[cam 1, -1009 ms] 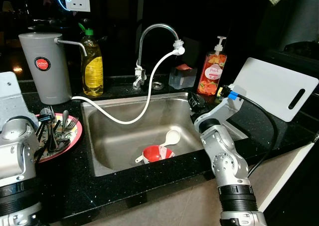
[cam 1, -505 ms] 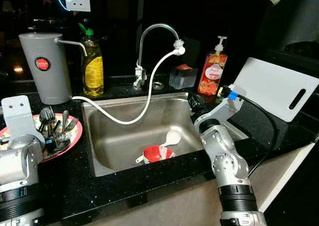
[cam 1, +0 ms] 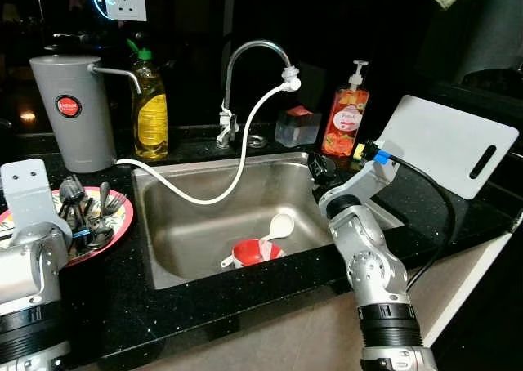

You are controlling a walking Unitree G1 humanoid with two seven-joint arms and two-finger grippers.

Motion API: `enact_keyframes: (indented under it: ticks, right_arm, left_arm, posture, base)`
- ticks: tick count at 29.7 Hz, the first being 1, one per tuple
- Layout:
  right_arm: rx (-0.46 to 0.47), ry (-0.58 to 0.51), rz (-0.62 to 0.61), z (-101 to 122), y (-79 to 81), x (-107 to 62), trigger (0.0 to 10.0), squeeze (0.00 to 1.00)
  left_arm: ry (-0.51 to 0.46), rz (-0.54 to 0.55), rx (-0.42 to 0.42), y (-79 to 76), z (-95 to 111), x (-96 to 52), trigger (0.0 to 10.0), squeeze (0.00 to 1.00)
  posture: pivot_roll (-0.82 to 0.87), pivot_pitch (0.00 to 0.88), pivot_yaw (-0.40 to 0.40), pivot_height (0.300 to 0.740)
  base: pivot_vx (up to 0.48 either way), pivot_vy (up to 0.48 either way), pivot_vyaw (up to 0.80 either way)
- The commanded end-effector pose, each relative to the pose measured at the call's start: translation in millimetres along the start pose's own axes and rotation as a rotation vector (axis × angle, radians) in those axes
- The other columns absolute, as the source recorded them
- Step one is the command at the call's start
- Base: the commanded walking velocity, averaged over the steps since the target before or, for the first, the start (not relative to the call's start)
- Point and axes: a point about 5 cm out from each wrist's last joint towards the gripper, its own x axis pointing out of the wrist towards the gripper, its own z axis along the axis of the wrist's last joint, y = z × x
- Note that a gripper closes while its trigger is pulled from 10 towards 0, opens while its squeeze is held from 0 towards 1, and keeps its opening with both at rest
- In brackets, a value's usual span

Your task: Kitchen organization

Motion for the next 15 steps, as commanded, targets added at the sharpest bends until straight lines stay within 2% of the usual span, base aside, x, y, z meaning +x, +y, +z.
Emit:
enact_keyframes:
  ticks: [1, 3, 8, 13, 14, 15]
  right_arm:
    - [-0.001, 0.014, -0.019, -2, -4.8, -0.3, 10.0, 0.0]
    - [-0.001, 0.015, -0.019, -2, -5.0, -0.1, 10.0, 0.0]
    - [-0.001, 0.014, -0.018, -2, -4.8, 0.1, 10.0, 0.0]
    - [0.0, 0.015, -0.016, -2, -4.5, 0.1, 10.0, 0.0]
    - [0.0, 0.015, -0.016, -2, -4.5, 0.1, 10.0, 0.0]
    - [0.0, 0.015, -0.015, -2, -4.2, 0.2, 10.0, 0.0]
  left_arm:
    - [0.127, -0.013, -0.051, 0.1, -22, 5.5, 0.0, 0.0]
    - [0.147, -0.028, -0.107, -0.3, -23, 6.0, 0.0, 0.0]
    - [0.139, -0.017, -0.142, 1.6, -21, 7.0, 0.0, 0.0]
    - [0.009, 0.06, -0.099, 9.5, -3, 6.2, 0.0, 0.0]
    - [0.009, 0.06, -0.099, 9.5, -3, 6.2, 0.0, 0.0]
    - [-0.055, 0.11, -0.066, 14.1, 7, 4.6, 0.0, 0.0]
  posture:
    - [-0.03, 0.0, -0.09, 0.74]
    - [-0.03, 0.0, -0.09, 0.74]
    - [-0.03, 0.0, -0.089, 0.74]
    - [-0.03, 0.0, -0.088, 0.74]
    - [-0.03, 0.0, -0.088, 0.74]
    - [-0.03, 0.0, -0.086, 0.74]
  base:
    - [0.0, 0.0, 0.0]
    - [0.0, 0.0, 0.0]
    - [0.0, 0.0, 0.0]
    - [0.0, 0.0, 0.0]
    - [0.0, 0.0, 0.0]
    - [0.0, 0.0, 0.0]
